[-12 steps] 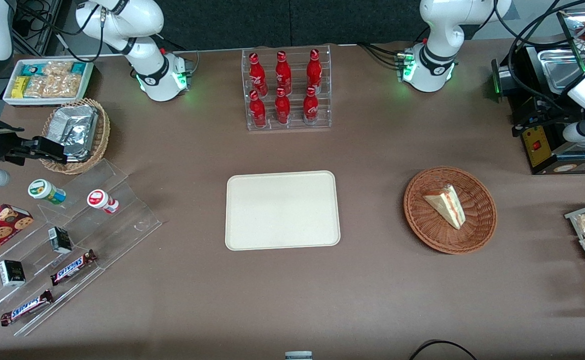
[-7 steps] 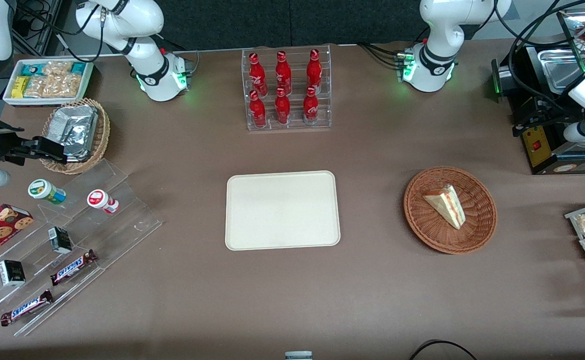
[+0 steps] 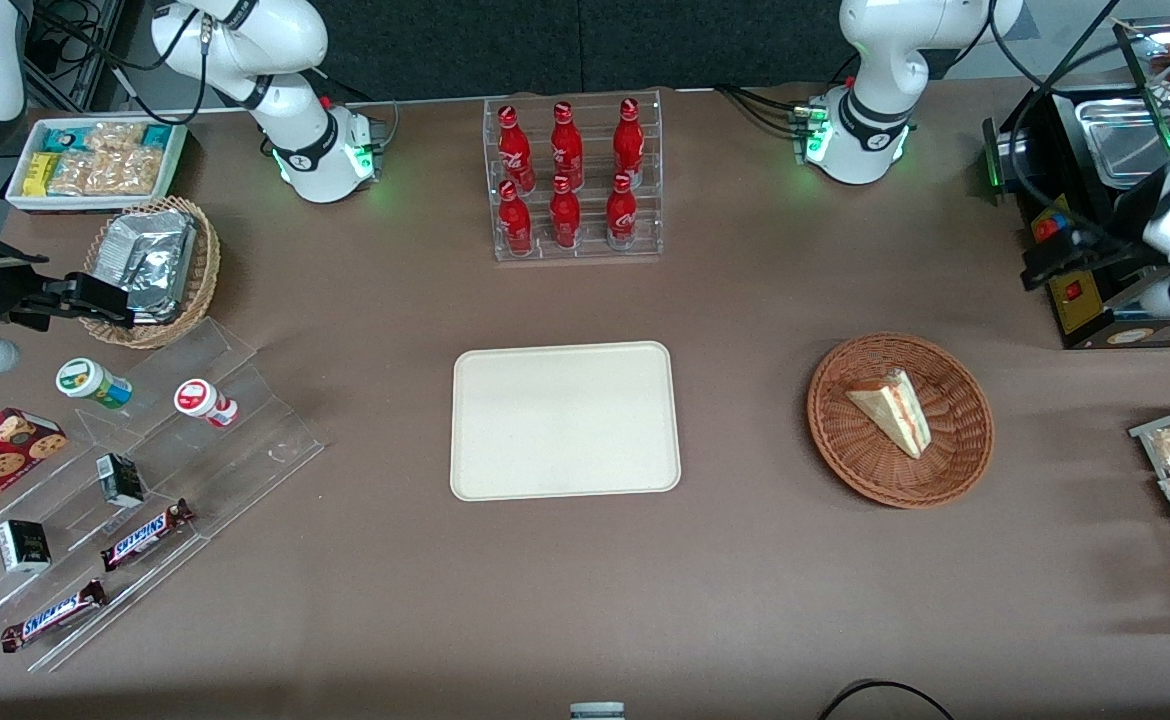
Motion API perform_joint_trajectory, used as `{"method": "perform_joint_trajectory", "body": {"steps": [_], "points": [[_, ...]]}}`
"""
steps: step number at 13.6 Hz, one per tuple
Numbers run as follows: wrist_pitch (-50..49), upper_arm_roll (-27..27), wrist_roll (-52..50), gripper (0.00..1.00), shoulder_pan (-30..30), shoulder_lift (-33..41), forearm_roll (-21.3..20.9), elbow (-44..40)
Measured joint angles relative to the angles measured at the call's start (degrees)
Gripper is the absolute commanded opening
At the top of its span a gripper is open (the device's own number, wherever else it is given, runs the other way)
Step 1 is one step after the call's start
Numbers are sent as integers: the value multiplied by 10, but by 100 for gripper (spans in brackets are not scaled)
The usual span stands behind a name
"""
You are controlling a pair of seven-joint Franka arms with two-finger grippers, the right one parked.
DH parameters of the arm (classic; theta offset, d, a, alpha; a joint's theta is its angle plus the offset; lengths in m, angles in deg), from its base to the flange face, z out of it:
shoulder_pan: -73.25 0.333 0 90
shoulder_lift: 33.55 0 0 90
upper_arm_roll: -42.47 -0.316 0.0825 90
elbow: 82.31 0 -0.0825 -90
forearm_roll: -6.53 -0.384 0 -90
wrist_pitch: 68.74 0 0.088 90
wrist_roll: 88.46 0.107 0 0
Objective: Place sandwich from basket to tray
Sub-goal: 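Move the left gripper from rest toward the wicker basket, then lower the open left gripper over the sandwich wedge and close it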
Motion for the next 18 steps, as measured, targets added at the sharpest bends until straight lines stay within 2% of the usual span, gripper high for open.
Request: {"method": "perform_joint_trajectory", "body": {"steps": [3,9,18], "points": [[57,0,-69,100,0,-37,0,52],[293,2,-177,100,-2,-67,0,230],[431,9,-237,100,-12,-150,0,288]]}}
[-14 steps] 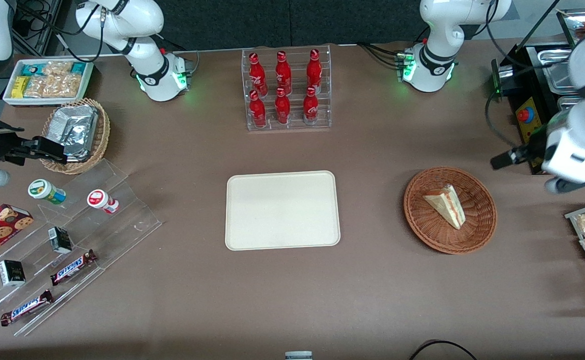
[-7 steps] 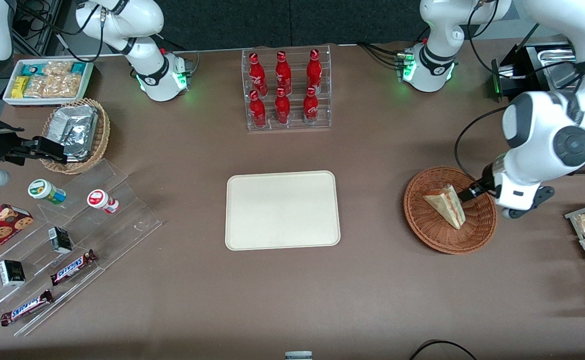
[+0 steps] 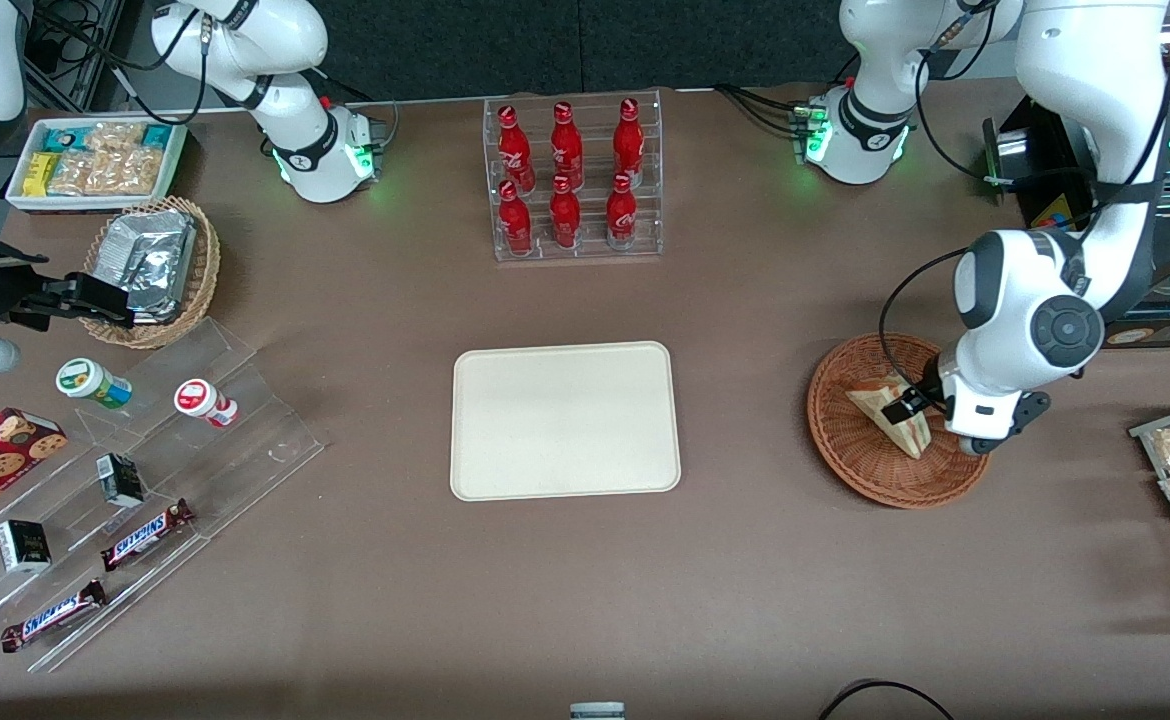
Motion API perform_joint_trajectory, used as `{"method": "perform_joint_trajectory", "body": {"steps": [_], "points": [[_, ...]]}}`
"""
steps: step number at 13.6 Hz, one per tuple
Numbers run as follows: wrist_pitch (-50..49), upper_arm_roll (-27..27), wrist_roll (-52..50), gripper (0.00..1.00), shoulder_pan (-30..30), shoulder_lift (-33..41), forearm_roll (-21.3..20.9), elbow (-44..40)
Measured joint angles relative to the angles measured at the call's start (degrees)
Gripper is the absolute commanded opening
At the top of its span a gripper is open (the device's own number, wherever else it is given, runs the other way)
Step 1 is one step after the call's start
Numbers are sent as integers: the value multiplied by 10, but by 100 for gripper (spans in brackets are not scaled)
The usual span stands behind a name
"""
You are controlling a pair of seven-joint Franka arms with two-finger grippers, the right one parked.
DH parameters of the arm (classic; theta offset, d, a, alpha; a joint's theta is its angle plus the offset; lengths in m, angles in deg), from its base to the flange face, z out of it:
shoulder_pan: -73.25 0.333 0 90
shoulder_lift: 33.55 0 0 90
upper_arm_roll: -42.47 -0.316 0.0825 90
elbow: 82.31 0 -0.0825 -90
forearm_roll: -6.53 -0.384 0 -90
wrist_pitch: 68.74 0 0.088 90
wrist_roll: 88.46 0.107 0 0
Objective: Place sandwich from basket to tray
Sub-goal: 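Lower the open left gripper over the sandwich wedge and close it, then lift the sandwich out of the basket and carry it toward the tray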
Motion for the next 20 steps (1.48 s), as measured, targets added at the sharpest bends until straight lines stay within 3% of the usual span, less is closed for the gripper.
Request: {"method": "perform_joint_trajectory", "body": {"steps": [5,6,7,8,9,11,15,20], "points": [[13,0,-2,100,0,-25,0,3],[18,0,-2,91,0,-31,0,4],[26,0,-2,58,0,-37,0,6],[31,0,-2,37,0,-42,0,7],[34,0,-2,26,0,-47,0,7],[40,0,-2,15,-1,-51,0,7],[24,1,-2,13,-11,-40,0,-21],[-210,4,-9,14,-77,-13,2,-222]]}}
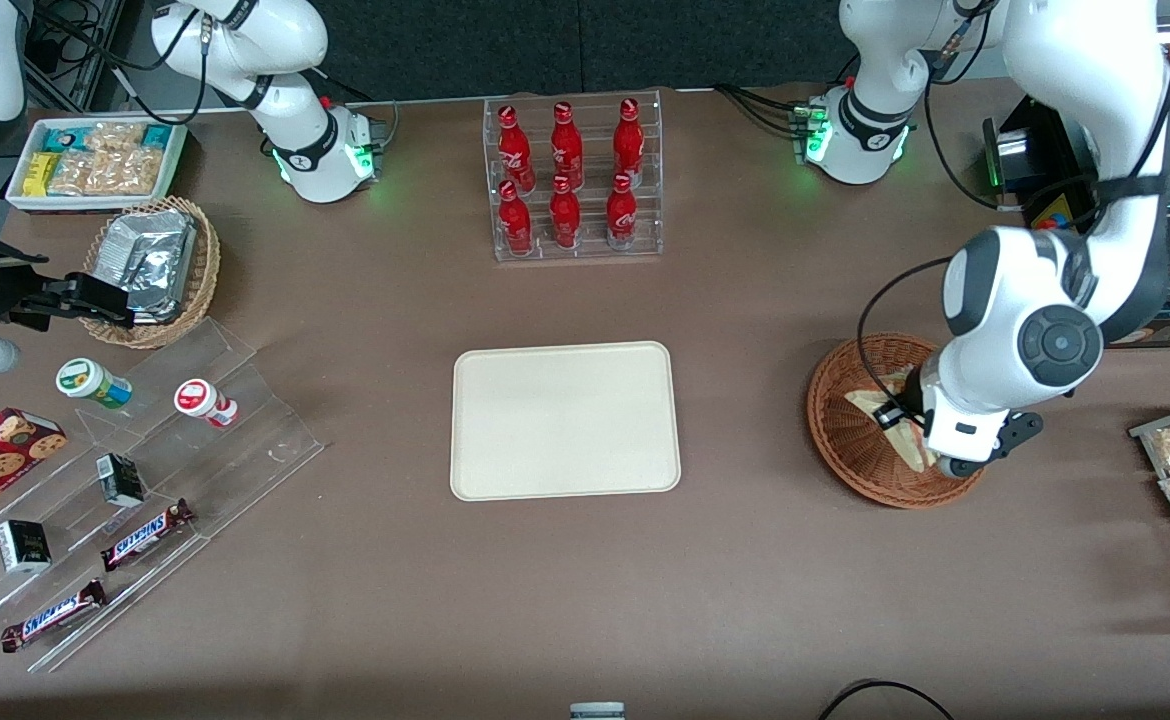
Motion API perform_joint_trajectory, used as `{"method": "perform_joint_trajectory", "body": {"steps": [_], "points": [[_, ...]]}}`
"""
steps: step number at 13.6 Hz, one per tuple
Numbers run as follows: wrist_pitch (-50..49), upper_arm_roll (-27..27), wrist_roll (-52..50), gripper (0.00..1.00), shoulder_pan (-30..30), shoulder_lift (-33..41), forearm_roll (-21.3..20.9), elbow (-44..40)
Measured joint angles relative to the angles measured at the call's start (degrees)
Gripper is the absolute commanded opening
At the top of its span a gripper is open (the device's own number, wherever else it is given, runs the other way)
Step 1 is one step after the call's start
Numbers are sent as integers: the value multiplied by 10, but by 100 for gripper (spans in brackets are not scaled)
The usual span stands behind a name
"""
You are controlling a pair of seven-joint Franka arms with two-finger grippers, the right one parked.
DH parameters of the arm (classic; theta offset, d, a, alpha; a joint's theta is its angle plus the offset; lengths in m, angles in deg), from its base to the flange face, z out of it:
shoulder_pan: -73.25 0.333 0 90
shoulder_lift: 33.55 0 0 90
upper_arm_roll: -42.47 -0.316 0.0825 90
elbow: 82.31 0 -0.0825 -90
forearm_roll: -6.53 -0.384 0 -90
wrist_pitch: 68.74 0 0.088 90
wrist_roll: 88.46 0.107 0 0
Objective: Place sandwich from basket to tray
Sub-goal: 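Lift the sandwich out of the basket and carry it toward the tray, then lower the sandwich onto the cream tray and open the left gripper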
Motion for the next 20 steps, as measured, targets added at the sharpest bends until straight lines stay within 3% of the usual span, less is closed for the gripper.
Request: {"method": "perform_joint_trajectory", "body": {"steps": [2,6,11,14,20], "points": [[-41,2,-21,14,-43,-3,4,-58],[-42,4,-92,14,-162,-51,6,-90],[29,5,-85,15,-277,-152,5,-151],[69,6,-34,17,-307,-213,5,-197],[95,26,-11,21,-311,-325,5,-296]]}}
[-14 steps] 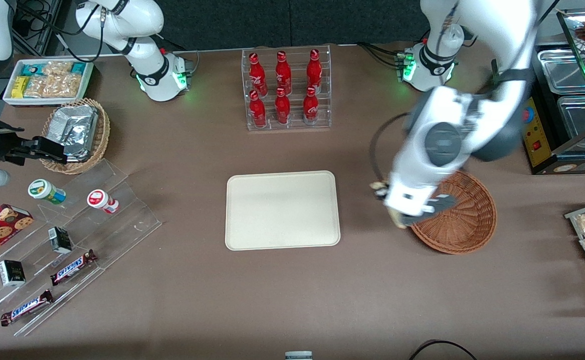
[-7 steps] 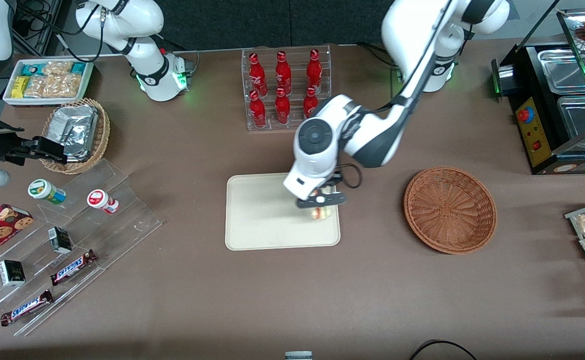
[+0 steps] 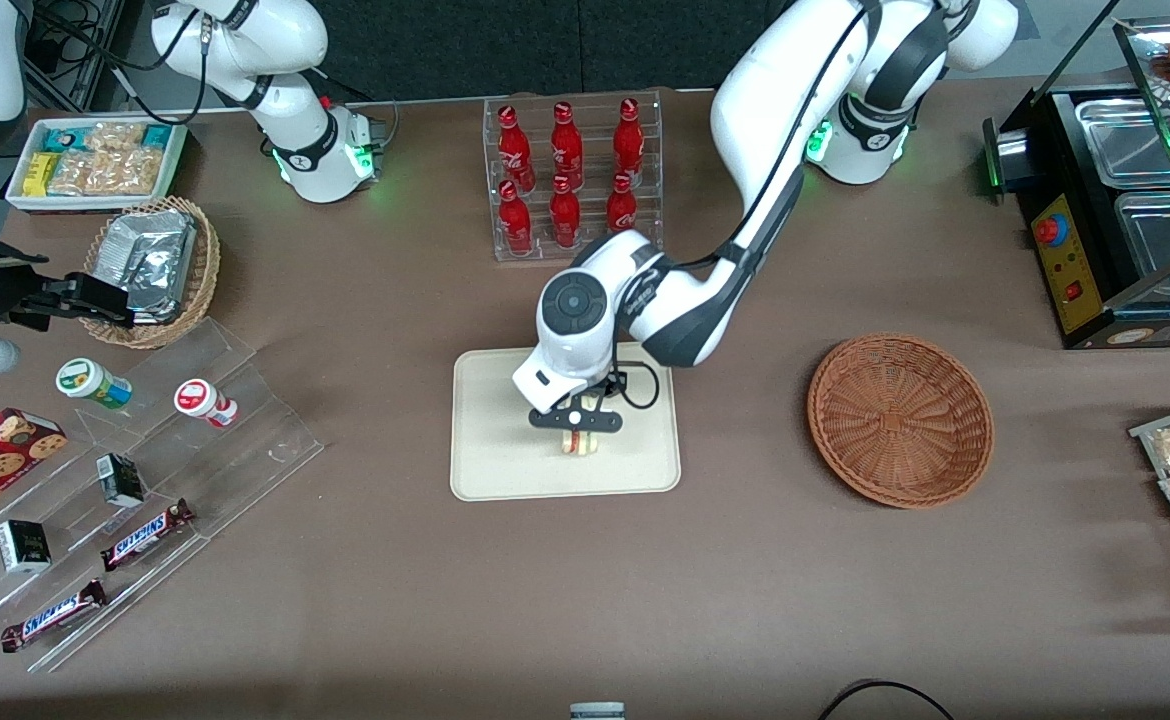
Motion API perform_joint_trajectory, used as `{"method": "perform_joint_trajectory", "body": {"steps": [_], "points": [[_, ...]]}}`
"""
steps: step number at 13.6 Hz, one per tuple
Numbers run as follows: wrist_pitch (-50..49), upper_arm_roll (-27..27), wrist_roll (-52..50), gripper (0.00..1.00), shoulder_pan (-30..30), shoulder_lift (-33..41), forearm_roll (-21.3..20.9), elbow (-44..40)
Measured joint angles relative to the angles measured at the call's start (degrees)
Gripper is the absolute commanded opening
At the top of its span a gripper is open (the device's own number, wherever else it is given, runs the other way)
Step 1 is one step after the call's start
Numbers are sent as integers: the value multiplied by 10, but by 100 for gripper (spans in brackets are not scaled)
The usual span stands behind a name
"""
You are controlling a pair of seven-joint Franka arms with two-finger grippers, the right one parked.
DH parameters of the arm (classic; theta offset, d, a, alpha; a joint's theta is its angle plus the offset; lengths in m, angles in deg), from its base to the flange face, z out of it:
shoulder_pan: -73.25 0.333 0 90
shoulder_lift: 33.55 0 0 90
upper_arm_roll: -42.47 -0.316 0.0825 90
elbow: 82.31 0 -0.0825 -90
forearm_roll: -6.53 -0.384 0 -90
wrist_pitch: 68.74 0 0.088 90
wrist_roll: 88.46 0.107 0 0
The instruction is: Place sandwich from basket to tray
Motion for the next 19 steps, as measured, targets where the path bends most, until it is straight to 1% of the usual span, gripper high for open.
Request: {"method": "perform_joint_trajectory", "body": {"steps": [4,5,6,7,12,13,15,16,17,19], "points": [[55,5,-22,22,-3,-45,10,-8],[63,5,-30,28,-3,-49,15,-10],[63,5,-34,71,-3,-49,17,-11],[63,5,-36,99,-3,-49,18,-12],[56,4,-39,100,-1,-42,20,-30],[39,1,-41,100,2,-30,20,-37],[-28,-4,-42,99,26,12,20,-32],[-52,-5,-34,99,48,44,20,-9],[-63,-6,-6,99,75,81,20,32],[-64,-6,73,99,135,159,21,135]]}}
